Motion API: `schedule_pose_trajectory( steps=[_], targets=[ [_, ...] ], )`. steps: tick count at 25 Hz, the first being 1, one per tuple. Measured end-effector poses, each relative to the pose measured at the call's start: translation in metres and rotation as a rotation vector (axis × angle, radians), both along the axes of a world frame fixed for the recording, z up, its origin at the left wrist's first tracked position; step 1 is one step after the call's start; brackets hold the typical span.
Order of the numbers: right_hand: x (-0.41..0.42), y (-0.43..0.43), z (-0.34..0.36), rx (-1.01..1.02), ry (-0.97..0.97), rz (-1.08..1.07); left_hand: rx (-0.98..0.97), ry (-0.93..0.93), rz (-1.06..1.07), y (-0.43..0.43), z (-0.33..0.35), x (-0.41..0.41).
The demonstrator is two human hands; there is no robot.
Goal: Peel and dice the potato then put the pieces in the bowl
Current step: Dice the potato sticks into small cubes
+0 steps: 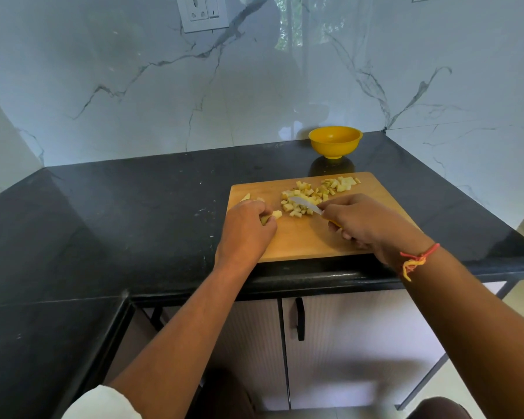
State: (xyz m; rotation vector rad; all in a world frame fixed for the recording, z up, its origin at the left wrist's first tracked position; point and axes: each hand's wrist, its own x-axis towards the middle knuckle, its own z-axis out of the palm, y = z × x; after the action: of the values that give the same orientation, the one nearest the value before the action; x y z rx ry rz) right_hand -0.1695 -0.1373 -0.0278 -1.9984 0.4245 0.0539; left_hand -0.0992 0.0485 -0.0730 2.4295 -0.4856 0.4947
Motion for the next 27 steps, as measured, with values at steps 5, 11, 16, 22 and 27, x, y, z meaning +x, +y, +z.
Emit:
schedule_pose_trajectory(
  steps=[5, 11, 16, 22, 27],
  targets=[
    [0.000, 0.007, -0.001, -0.303, -0.132, 0.041, -0.006, -0.001, -0.003, 0.000, 0.000, 0.000],
    [-0.008, 0.031, -0.009, -0.685, -0.253, 0.167, -0.047, 0.008, -0.007, 0.000, 0.003, -0.003],
    [-0.003, 0.040, -0.016, -0.836, -0.262, 0.186, -0.057, 0.043, -0.009, 0.000, 0.004, -0.002],
    [-0.002, 0.048, -0.022, -1.058, -0.274, 0.279, -0.055, 0.054, 0.013, -0.004, 0.005, -0.003],
    [0.000, 0.042, -0.022, -1.057, -0.276, 0.296, -0.060, 0.064, -0.006, -0.003, 0.005, -0.003]
  ],
)
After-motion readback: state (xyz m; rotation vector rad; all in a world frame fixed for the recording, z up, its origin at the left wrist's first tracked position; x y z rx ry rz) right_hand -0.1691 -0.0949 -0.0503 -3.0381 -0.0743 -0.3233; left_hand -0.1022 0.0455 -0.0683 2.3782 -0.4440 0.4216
